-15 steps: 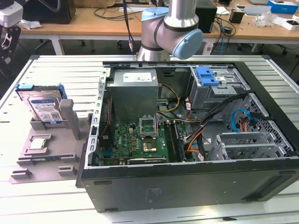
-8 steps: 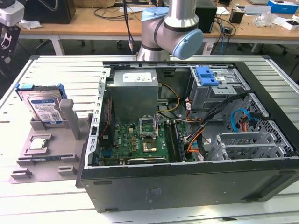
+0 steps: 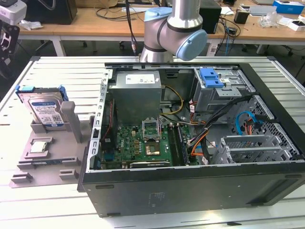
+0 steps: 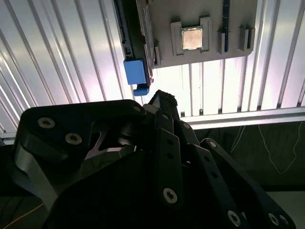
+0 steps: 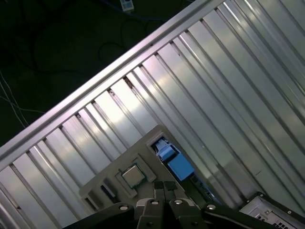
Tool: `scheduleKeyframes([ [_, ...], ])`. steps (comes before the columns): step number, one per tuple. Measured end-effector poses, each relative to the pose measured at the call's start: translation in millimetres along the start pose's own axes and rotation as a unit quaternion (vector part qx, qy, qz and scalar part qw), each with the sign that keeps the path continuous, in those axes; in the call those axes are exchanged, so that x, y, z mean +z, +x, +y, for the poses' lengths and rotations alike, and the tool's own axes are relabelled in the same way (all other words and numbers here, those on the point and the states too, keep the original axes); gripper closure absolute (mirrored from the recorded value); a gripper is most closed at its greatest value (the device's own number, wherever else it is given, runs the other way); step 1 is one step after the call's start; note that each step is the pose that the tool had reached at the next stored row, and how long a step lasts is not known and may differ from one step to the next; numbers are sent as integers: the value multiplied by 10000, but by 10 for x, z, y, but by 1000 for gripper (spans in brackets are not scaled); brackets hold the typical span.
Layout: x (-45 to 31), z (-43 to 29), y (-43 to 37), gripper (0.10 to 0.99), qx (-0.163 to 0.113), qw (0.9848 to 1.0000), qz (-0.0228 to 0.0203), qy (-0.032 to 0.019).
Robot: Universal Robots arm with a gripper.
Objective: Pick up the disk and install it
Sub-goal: 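Pick up the disk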
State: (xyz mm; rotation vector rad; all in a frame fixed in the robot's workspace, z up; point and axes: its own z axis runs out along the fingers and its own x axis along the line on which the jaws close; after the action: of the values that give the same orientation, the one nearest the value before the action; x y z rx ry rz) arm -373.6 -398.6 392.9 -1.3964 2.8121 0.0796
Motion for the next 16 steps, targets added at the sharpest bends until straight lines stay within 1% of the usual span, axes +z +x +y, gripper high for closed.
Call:
scheduleKeyframes([
  [7, 0, 0, 0, 980, -252, 9997, 11, -5],
  [16, 0, 0, 0, 980, -558, 9984, 25, -13],
])
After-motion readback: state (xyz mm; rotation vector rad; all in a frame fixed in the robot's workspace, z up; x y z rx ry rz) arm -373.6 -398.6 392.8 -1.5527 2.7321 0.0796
